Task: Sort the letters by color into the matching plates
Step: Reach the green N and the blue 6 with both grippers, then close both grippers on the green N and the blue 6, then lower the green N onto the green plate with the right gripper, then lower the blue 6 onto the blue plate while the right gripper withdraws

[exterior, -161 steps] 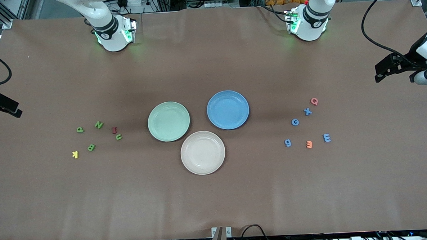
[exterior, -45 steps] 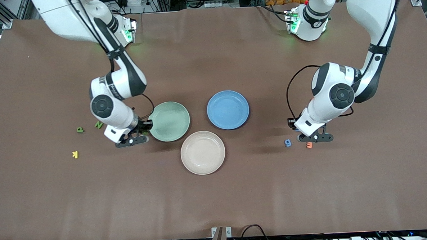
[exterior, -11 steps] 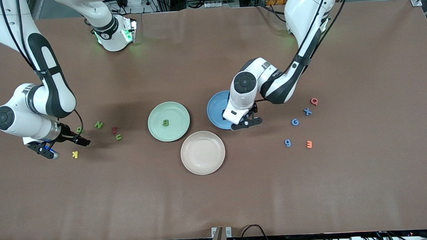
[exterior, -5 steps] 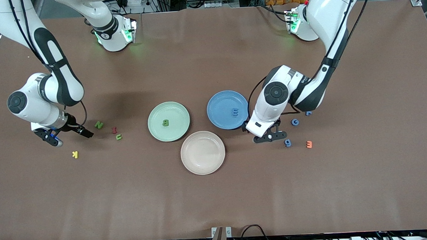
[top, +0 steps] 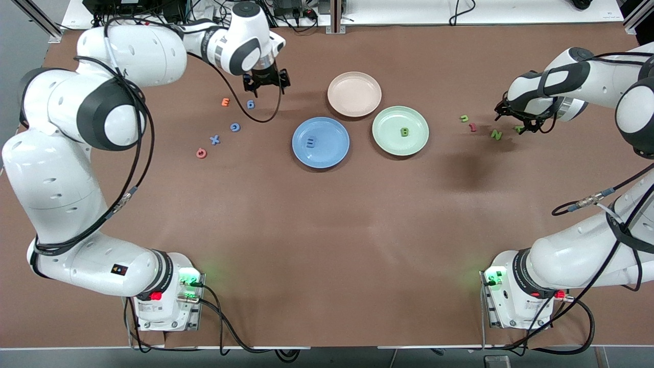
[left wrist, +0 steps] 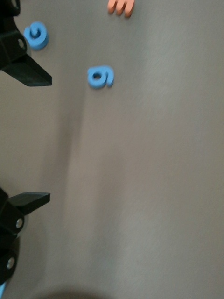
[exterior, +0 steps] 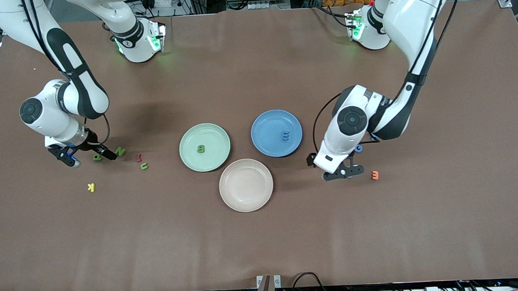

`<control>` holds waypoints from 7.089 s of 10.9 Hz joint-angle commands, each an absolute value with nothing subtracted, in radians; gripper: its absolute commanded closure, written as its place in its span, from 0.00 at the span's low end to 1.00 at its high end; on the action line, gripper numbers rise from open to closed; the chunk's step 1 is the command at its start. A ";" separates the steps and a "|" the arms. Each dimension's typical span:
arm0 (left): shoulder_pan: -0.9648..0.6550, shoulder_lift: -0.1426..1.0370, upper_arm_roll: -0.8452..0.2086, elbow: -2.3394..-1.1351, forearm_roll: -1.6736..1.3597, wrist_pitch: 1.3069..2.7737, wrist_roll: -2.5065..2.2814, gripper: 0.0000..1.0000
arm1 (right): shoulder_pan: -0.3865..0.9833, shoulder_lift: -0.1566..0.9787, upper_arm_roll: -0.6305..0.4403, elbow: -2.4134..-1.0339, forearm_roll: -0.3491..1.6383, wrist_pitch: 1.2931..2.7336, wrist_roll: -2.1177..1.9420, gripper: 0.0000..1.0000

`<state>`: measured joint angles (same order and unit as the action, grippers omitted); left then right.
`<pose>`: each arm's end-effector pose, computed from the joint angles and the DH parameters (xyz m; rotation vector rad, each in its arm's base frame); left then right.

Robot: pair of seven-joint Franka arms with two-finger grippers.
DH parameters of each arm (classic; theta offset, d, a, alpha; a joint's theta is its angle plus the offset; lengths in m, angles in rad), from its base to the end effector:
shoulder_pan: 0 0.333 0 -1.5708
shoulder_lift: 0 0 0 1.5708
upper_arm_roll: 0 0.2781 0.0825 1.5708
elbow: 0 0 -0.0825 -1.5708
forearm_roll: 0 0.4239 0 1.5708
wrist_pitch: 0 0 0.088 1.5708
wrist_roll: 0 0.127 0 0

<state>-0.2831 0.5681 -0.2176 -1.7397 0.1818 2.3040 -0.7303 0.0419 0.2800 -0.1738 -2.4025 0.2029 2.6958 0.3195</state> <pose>0.6002 -0.3157 0.1799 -3.1254 -0.2230 -0.0351 0.5021 -0.0790 0.1105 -2.9474 0.9549 -0.0270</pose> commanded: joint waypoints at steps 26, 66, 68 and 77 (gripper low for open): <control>-0.063 0.656 -0.227 -1.761 0.213 2.402 -0.701 0.00 | 0.114 0.337 -0.166 -2.468 0.229 2.829 0.456 0.66; -0.136 0.672 -0.230 -1.758 0.216 2.401 -0.751 1.00 | 0.667 0.423 -0.160 -2.016 0.058 2.388 0.221 0.77; -0.162 0.658 -0.232 -1.744 0.215 2.366 -0.775 1.00 | 0.670 0.423 -0.160 -2.014 0.061 2.387 0.222 0.65; -0.325 0.643 -0.255 -1.678 0.201 2.299 -1.109 1.00 | 0.629 0.393 -0.175 -2.017 0.052 2.330 0.221 0.03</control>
<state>-0.2766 0.6650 -0.2476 -1.6923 0.1932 2.3198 -1.0018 0.6601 0.4143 -0.1675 -2.0287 0.0716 2.3797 0.2111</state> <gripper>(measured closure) 0.731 0.035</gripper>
